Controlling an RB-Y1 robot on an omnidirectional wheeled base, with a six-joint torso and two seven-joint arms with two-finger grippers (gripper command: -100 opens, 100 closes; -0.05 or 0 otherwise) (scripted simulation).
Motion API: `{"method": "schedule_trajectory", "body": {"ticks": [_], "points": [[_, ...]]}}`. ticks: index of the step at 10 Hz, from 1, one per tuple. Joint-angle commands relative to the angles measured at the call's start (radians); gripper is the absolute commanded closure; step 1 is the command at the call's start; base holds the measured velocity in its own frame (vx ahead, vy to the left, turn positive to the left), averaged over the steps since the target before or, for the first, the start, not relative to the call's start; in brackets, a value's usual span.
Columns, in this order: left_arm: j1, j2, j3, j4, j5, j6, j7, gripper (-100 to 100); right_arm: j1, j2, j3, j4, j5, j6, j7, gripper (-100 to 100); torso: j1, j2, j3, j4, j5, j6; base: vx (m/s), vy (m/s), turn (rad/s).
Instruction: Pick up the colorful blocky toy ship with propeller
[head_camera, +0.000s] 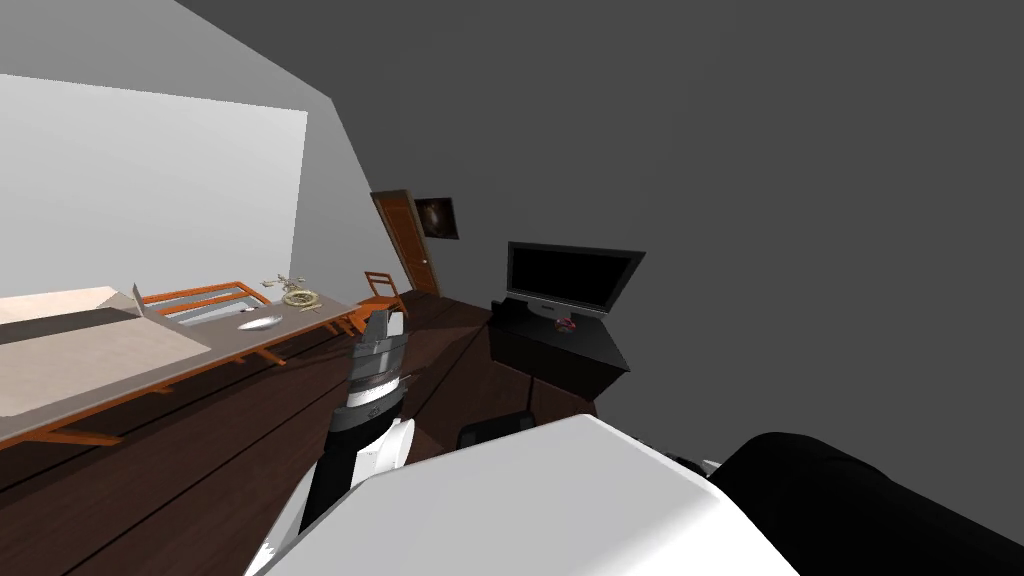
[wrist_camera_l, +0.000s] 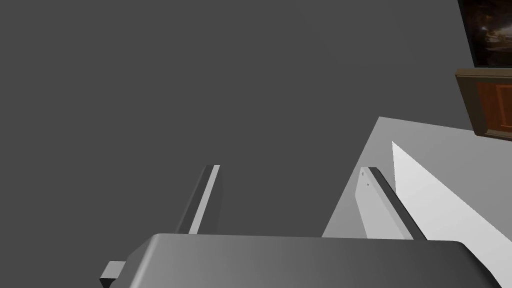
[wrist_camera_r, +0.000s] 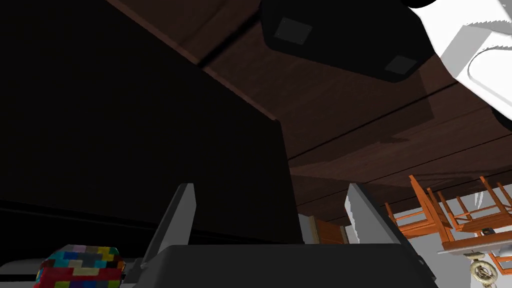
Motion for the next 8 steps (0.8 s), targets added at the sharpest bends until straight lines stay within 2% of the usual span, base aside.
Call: {"method": "schedule_trajectory", "body": {"ticks": [1,2,3,4,5,6,7,8], "points": [[0.000,0.000,0.000,0.000,0.000,0.000,0.000,0,0.004,-0.009,0.006,0.050,0.010,0.001,0.006,-100,0.000,0.000,0.000,0.000,0.000,0.000,0.067,-0.014,0.233],[0.000,0.000,0.000,0.000,0.000,0.000,0.000,0,0.007,-0.041,0.019,0.103,0.027,-0.008,0.006,-100,0.000,0.000,0.000,0.000,0.000,0.001,0.081,-0.002,0.367],[0.000,0.000,0.000,0.000,0.000,0.000,0.000,0,0.007,-0.041,0.019,0.115,0.027,-0.008,0.006,-100,0.001,-0.001,-0.001,0.000,0.000,0.000,0.083,-0.017,0.242],[0.000,0.000,0.000,0.000,0.000,0.000,0.000,0,0.010,-0.070,0.030,0.170,0.045,-0.017,0.004,-100,0.001,-0.001,-0.001,0.000,0.000,0.001,0.088,-0.025,0.319],[0.000,0.000,0.000,0.000,0.000,0.000,0.000,0,0.010,-0.070,0.030,0.175,0.045,-0.017,0.004,-100,0.000,-0.002,-0.001,0.000,0.000,0.000,0.077,-0.037,0.228],[0.000,0.000,0.000,0.000,0.000,0.000,0.000,0,0.012,-0.096,0.040,0.202,0.062,-0.027,0.000,-100,0.000,-0.001,-0.001,0.000,0.000,0.001,0.096,-0.041,0.378],[0.000,0.000,0.000,0.000,0.000,0.000,0.000,0,0.012,-0.096,0.040,0.223,0.062,-0.027,0.000,-100,-0.001,-0.002,-0.001,0.000,0.000,0.000,0.084,-0.053,0.232],[0.000,0.000,0.000,0.000,0.000,0.000,0.000,0,0.014,-0.118,0.049,0.268,0.079,-0.038,-0.006,-100,-0.001,-0.002,-0.001,0.000,-0.001,0.002,0.102,-0.056,0.329]]}}
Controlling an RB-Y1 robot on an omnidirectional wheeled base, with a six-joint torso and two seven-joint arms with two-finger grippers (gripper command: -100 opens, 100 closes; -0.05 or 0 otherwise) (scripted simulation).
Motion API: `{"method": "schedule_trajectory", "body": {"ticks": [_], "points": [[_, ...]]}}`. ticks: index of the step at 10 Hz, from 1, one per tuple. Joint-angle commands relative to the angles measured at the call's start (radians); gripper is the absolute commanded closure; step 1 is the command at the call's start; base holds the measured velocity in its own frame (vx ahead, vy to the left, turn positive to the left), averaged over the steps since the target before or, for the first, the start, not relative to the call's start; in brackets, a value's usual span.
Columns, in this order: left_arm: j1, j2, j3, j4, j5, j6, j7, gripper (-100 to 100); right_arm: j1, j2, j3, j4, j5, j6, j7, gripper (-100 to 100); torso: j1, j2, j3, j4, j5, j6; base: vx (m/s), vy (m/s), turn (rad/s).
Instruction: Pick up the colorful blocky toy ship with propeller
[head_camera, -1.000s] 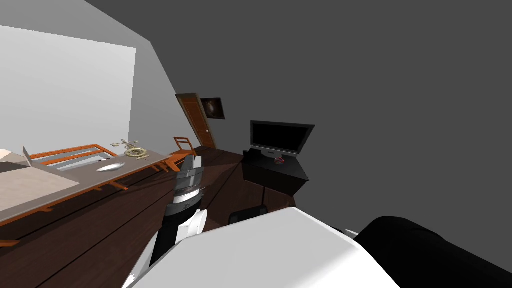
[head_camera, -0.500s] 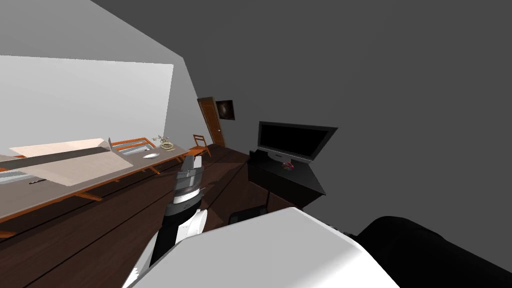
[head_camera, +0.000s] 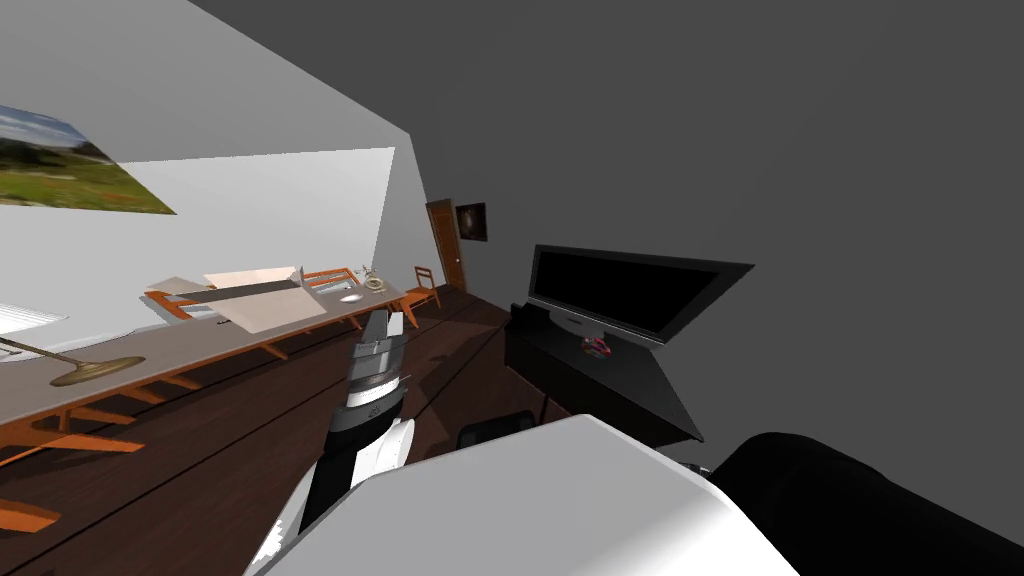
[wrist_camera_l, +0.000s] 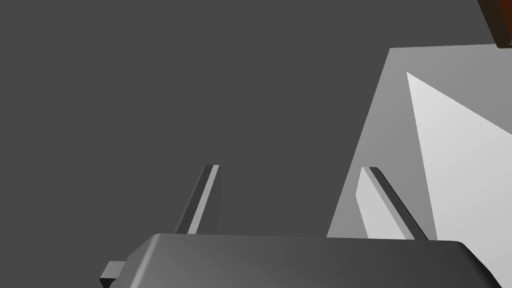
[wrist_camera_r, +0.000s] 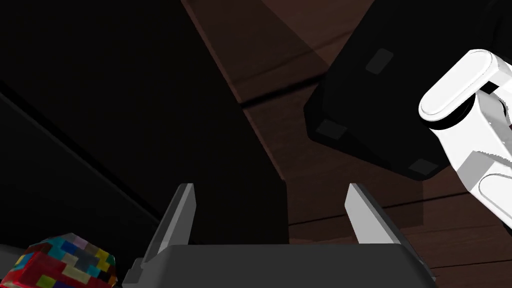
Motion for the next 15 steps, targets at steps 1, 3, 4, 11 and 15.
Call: {"method": "schedule_trajectory", "body": {"ticks": [1,3,4,11,15], "points": [[0.000,0.000,0.000,0.000,0.000,0.000,0.000,0,-0.014,0.001,0.007,0.050,0.012,-0.019,-0.002,-100,0.000,0.000,0.000,0.000,0.000,0.000,0.090,-0.046,0.265],[0.000,0.000,0.000,0.000,0.000,0.000,0.000,0,-0.014,0.001,0.007,0.076,0.012,-0.019,-0.002,-100,0.003,0.003,0.002,0.001,0.000,0.002,0.020,-0.010,-0.017],[0.000,0.000,0.000,0.000,0.000,0.000,0.000,0,-0.013,-0.017,0.014,0.114,0.028,-0.030,-0.009,-100,0.004,0.006,0.003,0.001,0.000,0.002,0.054,-0.029,0.313],[0.000,0.000,0.000,0.000,0.000,0.000,0.000,0,-0.017,-0.050,0.034,0.290,0.088,-0.076,-0.048,-100,0.002,0.001,0.000,0.000,0.000,0.000,0.105,-0.083,0.317],[0.000,0.000,0.000,0.000,0.000,0.000,0.000,0,-0.033,-0.017,0.047,0.372,0.132,-0.119,-0.086,-100,-0.008,-0.006,-0.004,-0.001,-0.003,0.000,0.151,-0.208,0.448]]}}
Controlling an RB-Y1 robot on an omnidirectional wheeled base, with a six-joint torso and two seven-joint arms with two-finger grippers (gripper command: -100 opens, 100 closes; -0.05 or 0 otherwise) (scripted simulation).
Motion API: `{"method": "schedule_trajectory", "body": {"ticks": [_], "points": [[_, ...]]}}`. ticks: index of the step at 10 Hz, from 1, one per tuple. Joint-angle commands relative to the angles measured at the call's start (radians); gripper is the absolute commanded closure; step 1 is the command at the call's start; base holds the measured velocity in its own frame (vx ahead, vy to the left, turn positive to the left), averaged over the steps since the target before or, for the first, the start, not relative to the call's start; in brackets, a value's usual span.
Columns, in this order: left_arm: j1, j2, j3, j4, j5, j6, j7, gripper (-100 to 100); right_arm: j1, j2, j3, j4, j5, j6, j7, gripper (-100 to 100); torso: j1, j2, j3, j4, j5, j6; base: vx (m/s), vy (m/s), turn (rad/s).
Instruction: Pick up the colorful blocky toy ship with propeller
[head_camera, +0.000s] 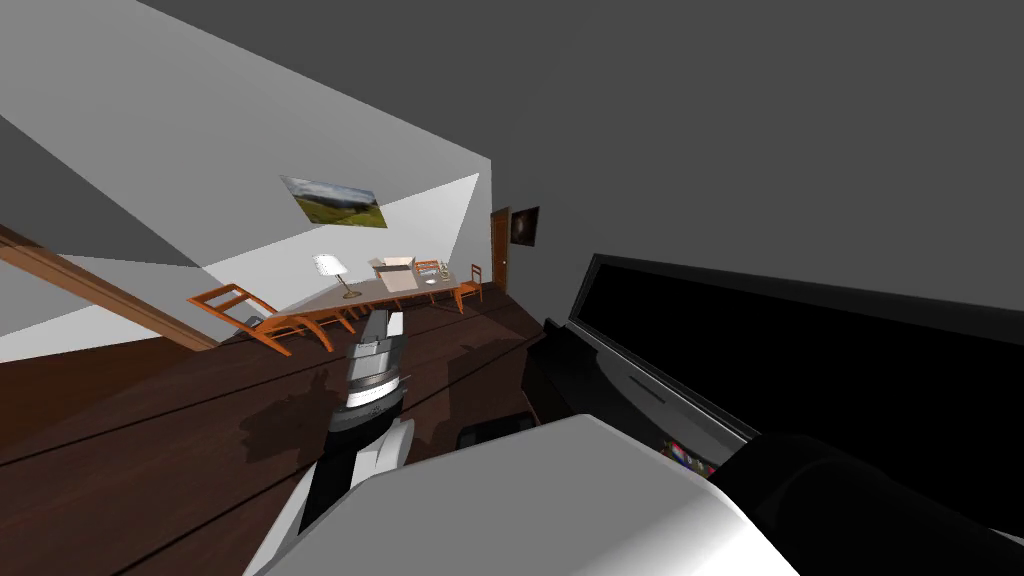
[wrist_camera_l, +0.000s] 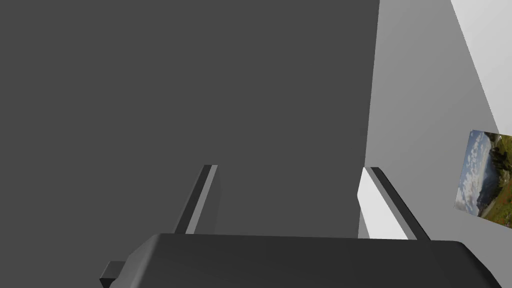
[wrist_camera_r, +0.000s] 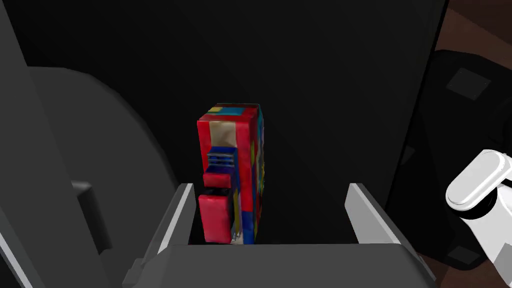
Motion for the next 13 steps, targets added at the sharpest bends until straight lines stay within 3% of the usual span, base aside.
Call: {"method": "schedule_trajectory", "body": {"ticks": [1,3,5,6,7,13], "points": [[0.000,0.000,0.000,0.000,0.000,0.000,0.000,0,0.002,0.021,0.003,-0.001,0.011,-0.009,-0.017,-100,0.000,0.000,0.000,0.000,0.000,0.000,0.120,-0.215,0.276],[0.000,0.000,0.000,0.000,0.000,0.000,0.000,0,-0.010,0.069,0.011,-0.006,0.022,-0.025,-0.027,-100,0.002,0.003,0.002,0.001,0.000,0.002,0.078,-0.188,0.165],[0.000,0.000,0.000,0.000,0.000,0.000,0.000,0,-0.012,0.070,0.009,0.006,0.021,-0.030,-0.018,-100,0.010,0.006,0.003,0.001,0.002,0.003,0.020,-0.040,0.027],[0.000,0.000,0.000,0.000,0.000,0.000,0.000,0,-0.011,0.069,0.009,0.000,0.021,-0.027,-0.022,0,0.015,0.008,0.005,0.002,0.003,0.003,0.000,0.000,0.000],[0.000,0.000,0.000,0.000,0.000,0.000,0.000,0,-0.031,0.085,0.023,0.019,0.024,-0.024,-0.050,-100,0.017,0.009,0.005,0.002,0.004,0.003,-0.060,-0.004,0.170],[0.000,0.000,0.000,0.000,0.000,0.000,0.000,0,-0.113,0.148,0.079,0.089,0.034,-0.013,-0.163,-100,0.016,0.017,0.010,0.004,0.004,0.003,-0.147,-0.006,0.190]]}}
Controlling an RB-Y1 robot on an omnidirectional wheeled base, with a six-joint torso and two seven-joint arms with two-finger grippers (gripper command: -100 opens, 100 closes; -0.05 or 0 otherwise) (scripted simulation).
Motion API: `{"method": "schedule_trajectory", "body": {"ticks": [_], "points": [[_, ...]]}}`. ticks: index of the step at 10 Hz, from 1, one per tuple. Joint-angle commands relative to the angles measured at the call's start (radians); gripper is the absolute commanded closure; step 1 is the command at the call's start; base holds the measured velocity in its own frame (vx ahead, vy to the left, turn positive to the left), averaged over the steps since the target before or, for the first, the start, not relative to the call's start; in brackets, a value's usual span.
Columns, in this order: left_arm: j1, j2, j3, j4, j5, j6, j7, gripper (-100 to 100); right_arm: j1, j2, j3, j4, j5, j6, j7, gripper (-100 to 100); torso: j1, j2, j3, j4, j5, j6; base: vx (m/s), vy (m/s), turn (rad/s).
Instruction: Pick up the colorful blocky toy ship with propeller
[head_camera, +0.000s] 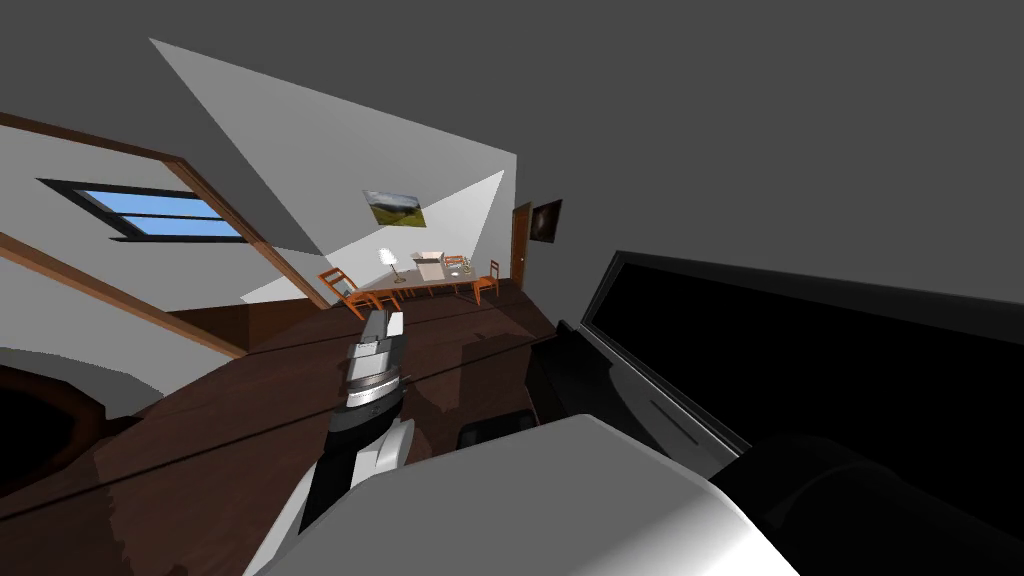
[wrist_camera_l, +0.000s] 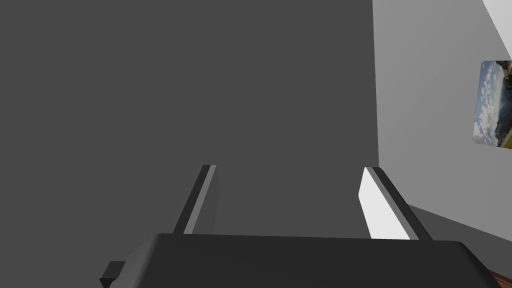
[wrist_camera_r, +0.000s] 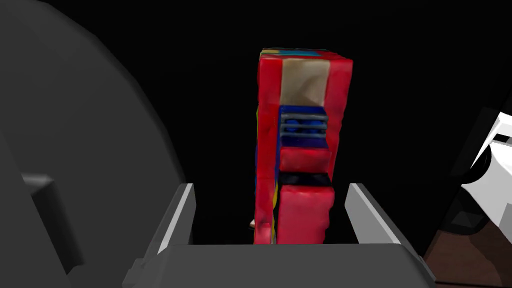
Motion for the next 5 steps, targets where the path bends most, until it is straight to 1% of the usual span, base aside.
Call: {"method": "schedule_trajectory", "body": {"ticks": [1,2,5], "points": [[0.000,0.000,0.000,0.000,0.000,0.000,0.000,0,0.000,0.000,0.000,0.000,0.000,0.000,0.000,-100,0.000,0.000,0.000,0.000,0.000,0.000,-0.071,-0.007,0.064],[0.000,0.000,0.000,0.000,0.000,0.000,0.000,0,-0.002,0.001,0.001,0.000,0.000,0.002,-0.006,100,0.000,-0.003,-0.001,-0.001,0.000,0.002,-0.011,-0.001,-0.015],[0.000,0.000,0.000,0.000,0.000,0.000,0.000,0,-0.001,0.002,0.002,0.000,0.000,0.000,-0.006,100,-0.002,-0.008,-0.004,-0.002,0.000,0.001,-0.002,0.002,-0.001]]}}
